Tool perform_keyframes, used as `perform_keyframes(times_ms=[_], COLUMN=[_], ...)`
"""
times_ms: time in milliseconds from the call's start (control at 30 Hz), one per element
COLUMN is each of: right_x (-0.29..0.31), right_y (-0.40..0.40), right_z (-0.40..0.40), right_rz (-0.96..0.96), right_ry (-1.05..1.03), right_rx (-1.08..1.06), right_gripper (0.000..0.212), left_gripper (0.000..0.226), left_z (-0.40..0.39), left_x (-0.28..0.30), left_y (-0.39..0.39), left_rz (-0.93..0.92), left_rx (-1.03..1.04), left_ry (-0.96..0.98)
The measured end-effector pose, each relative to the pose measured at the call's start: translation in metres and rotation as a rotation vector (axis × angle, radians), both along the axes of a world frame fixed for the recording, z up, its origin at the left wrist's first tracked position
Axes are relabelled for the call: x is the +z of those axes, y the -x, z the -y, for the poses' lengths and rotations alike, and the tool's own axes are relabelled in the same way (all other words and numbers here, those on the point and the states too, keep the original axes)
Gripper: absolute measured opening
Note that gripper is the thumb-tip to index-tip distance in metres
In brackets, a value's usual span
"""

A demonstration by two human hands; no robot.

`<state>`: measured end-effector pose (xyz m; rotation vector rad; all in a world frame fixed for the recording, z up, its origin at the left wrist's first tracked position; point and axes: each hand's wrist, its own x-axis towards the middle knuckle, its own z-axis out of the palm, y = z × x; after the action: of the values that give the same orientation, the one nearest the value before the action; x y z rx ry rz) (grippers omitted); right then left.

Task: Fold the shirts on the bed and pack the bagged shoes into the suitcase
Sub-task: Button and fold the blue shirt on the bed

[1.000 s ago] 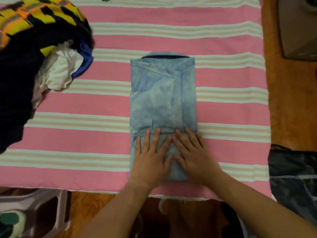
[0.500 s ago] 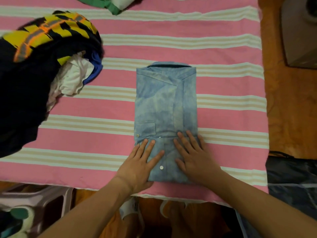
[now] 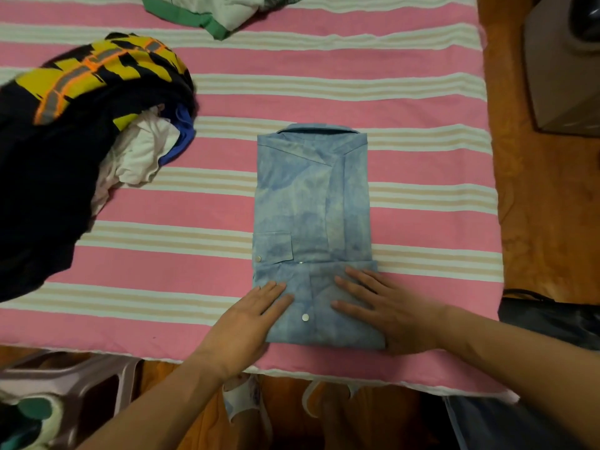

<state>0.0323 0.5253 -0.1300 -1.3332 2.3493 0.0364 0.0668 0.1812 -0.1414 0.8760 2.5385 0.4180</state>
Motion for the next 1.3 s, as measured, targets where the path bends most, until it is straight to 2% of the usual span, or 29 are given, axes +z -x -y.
perform_keyframes(times_ms=[67, 133, 200, 267, 367, 467, 500, 533, 567, 633, 733, 867, 933, 1000, 1067, 1133, 1200, 1233, 1300], right_x=[-0.004, -0.008, -0.01, -0.013, -0.003, 0.031, 0.039, 0.045, 0.049, 0.051, 0.041, 0.015, 0.009, 0.007, 0.014, 0.027, 0.04, 0.045, 0.05], right_y=[0.007, 0.008, 0.008, 0.004, 0.0, 0.0, 0.001, 0.002, 0.005, 0.019, 0.045, 0.054, 0.049, 0.043, 0.036, 0.026, 0.012, 0.003, -0.018], right_z=[-0.008, -0.007, -0.002, -0.002, -0.003, 0.003, 0.003, 0.004, 0.007, 0.018, 0.04, 0.062, 0.066, 0.068, 0.066, 0.06, 0.047, 0.039, 0.021], right_rz=[-0.038, -0.056, -0.043, -0.002, 0.159, 0.474, 0.615, 0.714, 0.732, 0.693, 0.559, 0.356, 0.262, 0.256, 0.346, 0.545, 0.718, 0.723, 0.495], right_ry=[0.026, 0.07, 0.094, 0.147, 0.272, 0.349, 0.366, 0.423, 0.482, 0.606, 0.694, 0.63, 0.586, 0.603, 0.689, 0.837, 0.919, 0.9, 0.711], right_rx=[-0.038, -0.158, -0.26, -0.33, -0.473, -0.896, -1.04, -1.149, -1.225, -1.361, -1.568, -1.713, -1.728, -1.729, -1.715, -1.656, -1.547, -1.462, -1.127], right_gripper=[0.109, 0.103, 0.097, 0.085, 0.071, 0.045, 0.037, 0.032, 0.028, 0.018, 0.026, 0.039, 0.041, 0.039, 0.031, 0.025, 0.036, 0.038, 0.029], left_gripper=[0.097, 0.078, 0.062, 0.059, 0.045, 0.011, 0.013, 0.026, 0.043, 0.059, 0.054, 0.04, 0.04, 0.038, 0.032, 0.032, 0.037, 0.038, 0.042], left_z=[0.006, 0.011, 0.016, 0.019, 0.014, 0.0, -0.006, -0.011, -0.018, -0.034, -0.05, -0.05, -0.047, -0.042, -0.033, -0.021, -0.008, -0.003, 0.011], left_x=[-0.004, -0.008, -0.008, -0.005, 0.019, 0.064, 0.079, 0.088, 0.094, 0.092, 0.07, 0.048, 0.048, 0.05, 0.052, 0.056, 0.062, 0.064, 0.062], left_y=[0.0, -0.004, -0.01, -0.018, -0.017, -0.003, 0.005, 0.015, 0.025, 0.054, 0.102, 0.116, 0.103, 0.087, 0.07, 0.055, 0.04, 0.031, 0.011], left_rz=[0.035, 0.055, 0.056, 0.105, 0.257, 0.39, 0.399, 0.373, 0.33, 0.273, 0.318, 0.443, 0.493, 0.557, 0.643, 0.743, 0.771, 0.751, 0.589], left_rx=[0.084, 0.198, 0.314, 0.452, 0.677, 0.899, 0.949, 0.988, 1.03, 1.165, 1.375, 1.267, 1.249, 1.273, 1.223, 1.13, 0.991, 0.892, 0.615], left_ry=[-0.123, -0.224, -0.252, -0.273, -0.387, -0.573, -0.625, -0.665, -0.687, -0.667, -0.648, -0.531, -0.564, -0.618, -0.646, -0.704, -0.723, -0.717, -0.585])
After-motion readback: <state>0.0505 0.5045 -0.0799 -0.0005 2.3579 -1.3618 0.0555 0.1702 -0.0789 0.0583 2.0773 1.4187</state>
